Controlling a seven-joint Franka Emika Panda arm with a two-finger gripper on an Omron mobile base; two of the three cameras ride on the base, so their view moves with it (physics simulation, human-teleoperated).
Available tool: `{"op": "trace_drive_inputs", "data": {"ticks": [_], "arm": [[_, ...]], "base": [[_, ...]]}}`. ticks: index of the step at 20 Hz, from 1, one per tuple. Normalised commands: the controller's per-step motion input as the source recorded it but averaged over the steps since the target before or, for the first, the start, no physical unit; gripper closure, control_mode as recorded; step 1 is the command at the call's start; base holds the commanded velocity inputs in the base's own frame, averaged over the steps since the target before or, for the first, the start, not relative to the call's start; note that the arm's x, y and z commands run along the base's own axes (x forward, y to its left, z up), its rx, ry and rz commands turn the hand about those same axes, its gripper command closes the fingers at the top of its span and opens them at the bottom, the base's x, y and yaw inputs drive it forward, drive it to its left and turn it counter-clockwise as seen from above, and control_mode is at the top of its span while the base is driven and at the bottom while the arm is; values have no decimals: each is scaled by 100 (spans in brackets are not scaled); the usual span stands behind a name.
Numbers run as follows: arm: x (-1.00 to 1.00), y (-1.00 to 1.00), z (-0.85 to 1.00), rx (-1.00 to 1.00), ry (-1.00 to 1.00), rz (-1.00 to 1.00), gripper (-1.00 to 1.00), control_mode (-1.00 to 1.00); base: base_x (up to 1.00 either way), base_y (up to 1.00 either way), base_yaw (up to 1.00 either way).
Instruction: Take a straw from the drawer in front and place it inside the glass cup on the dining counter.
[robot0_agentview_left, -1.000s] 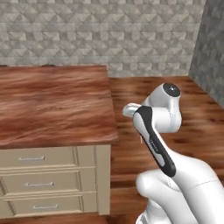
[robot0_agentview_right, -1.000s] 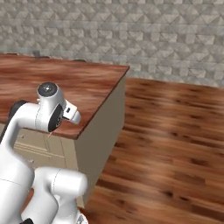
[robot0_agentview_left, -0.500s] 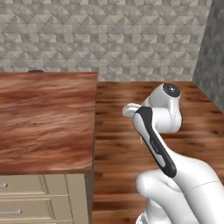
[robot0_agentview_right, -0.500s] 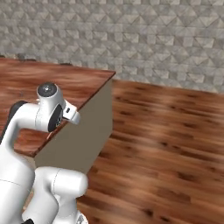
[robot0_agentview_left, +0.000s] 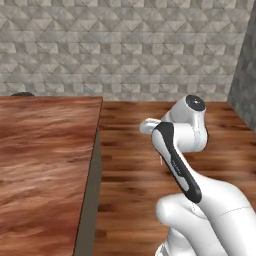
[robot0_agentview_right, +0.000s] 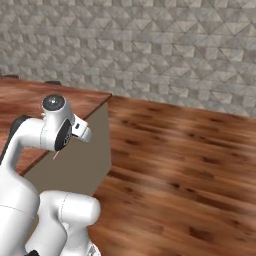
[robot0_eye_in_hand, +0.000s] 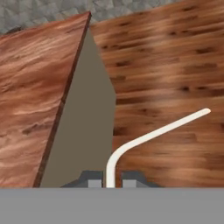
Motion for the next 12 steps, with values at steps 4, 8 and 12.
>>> {"op": "trace_drive_inputs", "data": {"ticks": [4,8,12], "arm": [[0,0,0,0,0,0,100,100],[0,0,0,0,0,0,100,100],[0,0,0,0,0,0,100,100]], "base": [[100,-65,8],[100,-62,8],[100,-61,9]]}}
